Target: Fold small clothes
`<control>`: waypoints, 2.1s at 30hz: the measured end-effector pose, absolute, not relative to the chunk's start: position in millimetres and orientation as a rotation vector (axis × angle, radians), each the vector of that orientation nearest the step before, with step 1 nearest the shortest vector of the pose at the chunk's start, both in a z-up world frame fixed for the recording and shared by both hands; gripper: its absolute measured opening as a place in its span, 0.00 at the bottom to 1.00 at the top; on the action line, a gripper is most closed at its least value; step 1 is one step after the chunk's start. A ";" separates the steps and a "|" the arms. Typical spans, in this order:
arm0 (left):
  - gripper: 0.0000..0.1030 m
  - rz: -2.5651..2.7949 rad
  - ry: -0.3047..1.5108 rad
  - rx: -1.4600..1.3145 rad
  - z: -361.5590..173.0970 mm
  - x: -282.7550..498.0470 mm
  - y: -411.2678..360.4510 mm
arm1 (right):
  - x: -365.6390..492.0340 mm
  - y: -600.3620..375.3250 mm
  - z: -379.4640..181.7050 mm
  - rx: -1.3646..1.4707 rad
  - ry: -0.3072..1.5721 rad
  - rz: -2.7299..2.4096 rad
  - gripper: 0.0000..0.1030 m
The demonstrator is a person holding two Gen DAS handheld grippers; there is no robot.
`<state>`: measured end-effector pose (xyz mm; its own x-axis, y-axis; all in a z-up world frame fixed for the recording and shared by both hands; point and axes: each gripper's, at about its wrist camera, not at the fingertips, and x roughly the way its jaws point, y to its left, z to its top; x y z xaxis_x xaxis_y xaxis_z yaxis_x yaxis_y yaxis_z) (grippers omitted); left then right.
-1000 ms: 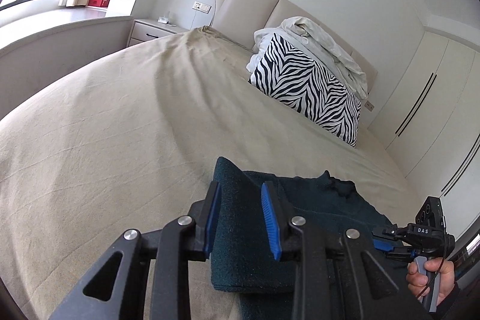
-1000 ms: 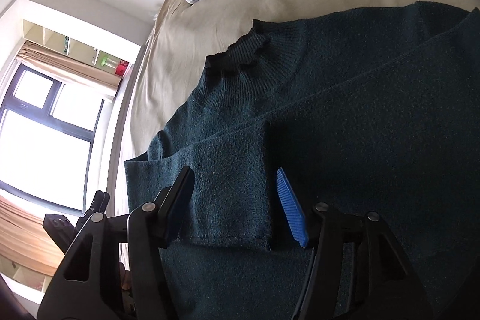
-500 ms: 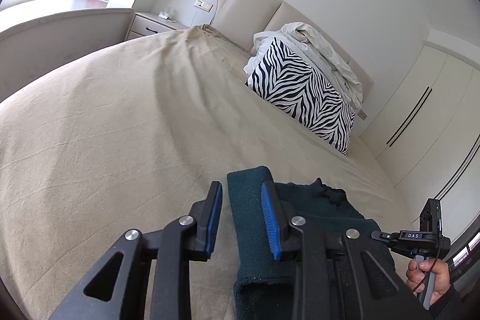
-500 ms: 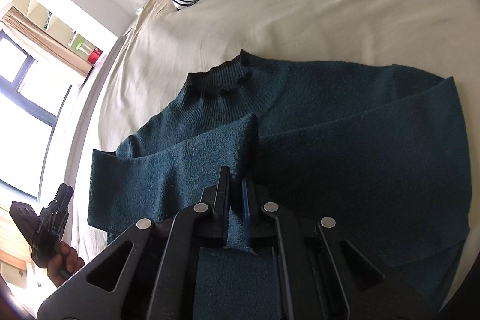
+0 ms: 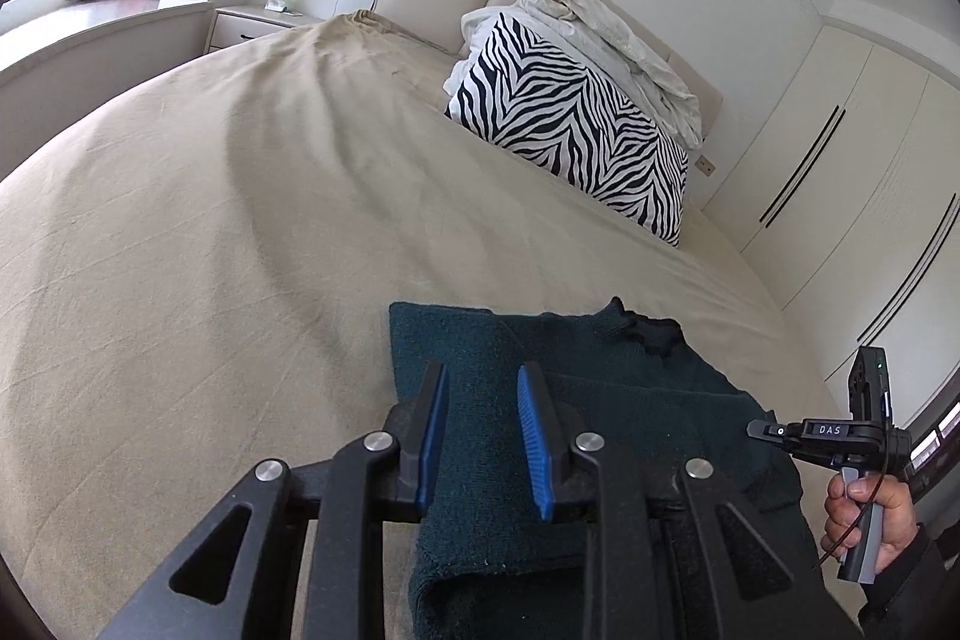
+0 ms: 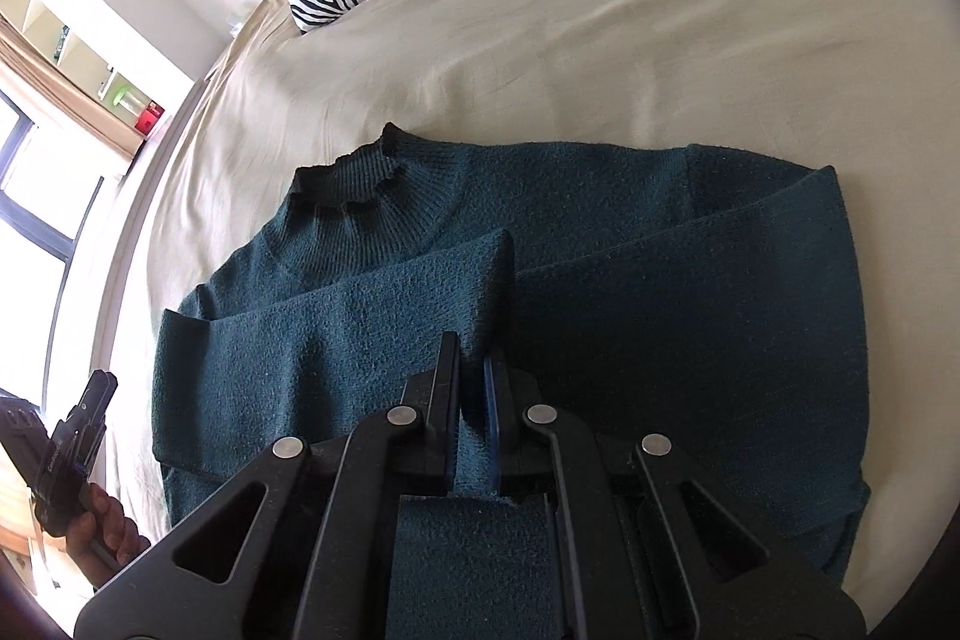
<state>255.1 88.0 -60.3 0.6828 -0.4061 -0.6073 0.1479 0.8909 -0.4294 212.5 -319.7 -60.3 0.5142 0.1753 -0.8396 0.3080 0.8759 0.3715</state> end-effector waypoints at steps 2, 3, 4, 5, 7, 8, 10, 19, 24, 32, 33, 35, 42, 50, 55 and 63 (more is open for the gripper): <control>0.26 -0.309 0.809 -0.316 -71.2 262.6 75.0 | 210.2 -321.6 -60.6 0.519 1.045 -0.094 0.05; 0.26 -0.305 0.850 -0.289 -79.6 267.2 69.0 | 208.6 -322.3 -59.9 0.511 1.044 -0.105 0.05; 0.26 -0.299 0.891 -0.265 -89.2 271.0 64.0 | 208.2 -322.8 -60.3 0.509 1.046 -0.107 0.05; 0.26 -0.286 0.919 -0.241 -99.4 273.1 60.1 | 207.4 -323.7 -61.1 0.509 1.051 -0.107 0.05; 0.24 -0.268 0.923 -0.216 -107.4 272.4 58.5 | 207.5 -326.0 -64.1 0.496 1.061 -0.123 0.05; 0.24 -0.265 0.924 -0.211 -106.4 271.7 57.9 | 207.8 -327.6 -67.3 0.494 1.068 -0.130 0.06; 0.24 -0.260 0.926 -0.200 -105.9 268.3 57.4 | 209.6 -331.7 -77.2 0.510 1.083 -0.141 0.06; 0.24 -0.251 0.927 -0.194 -105.4 264.4 58.7 | 194.2 -346.2 -69.4 0.613 1.006 -0.230 0.08; 0.24 -0.249 0.929 -0.203 -107.5 263.8 59.9 | 198.4 -326.6 -45.1 0.653 0.933 -0.099 0.08; 0.24 -0.254 0.932 -0.227 -107.8 264.2 61.3 | 211.3 -304.8 -104.4 0.795 0.983 0.043 0.20; 0.24 -0.256 0.934 -0.237 -108.2 264.6 62.1 | 205.5 -309.8 -104.8 0.839 0.964 0.040 0.20; 0.24 -0.255 0.934 -0.245 -108.6 264.4 62.4 | 196.8 -315.4 -100.1 0.842 0.941 -0.010 0.20; 0.24 -0.251 0.923 -0.240 -108.6 261.8 60.8 | 186.6 -312.9 -76.1 0.864 0.853 0.051 0.40; 0.34 -0.181 0.873 -0.443 -85.8 224.8 128.0 | 137.3 -336.9 -88.5 0.930 0.824 0.007 0.55; 0.36 -0.158 0.817 -0.438 -61.9 166.0 149.6 | 55.4 -342.0 -72.1 0.886 0.806 -0.005 0.55; 0.63 -0.179 0.902 -0.398 -71.9 42.9 128.9 | -91.9 -355.1 -74.6 0.920 0.781 -0.085 0.55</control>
<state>42.9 128.9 -71.9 0.6116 -0.3154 -0.7256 -0.0142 0.9126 -0.4086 -91.9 -355.1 -74.6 0.7272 0.2522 -0.6385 0.3833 0.6224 0.6824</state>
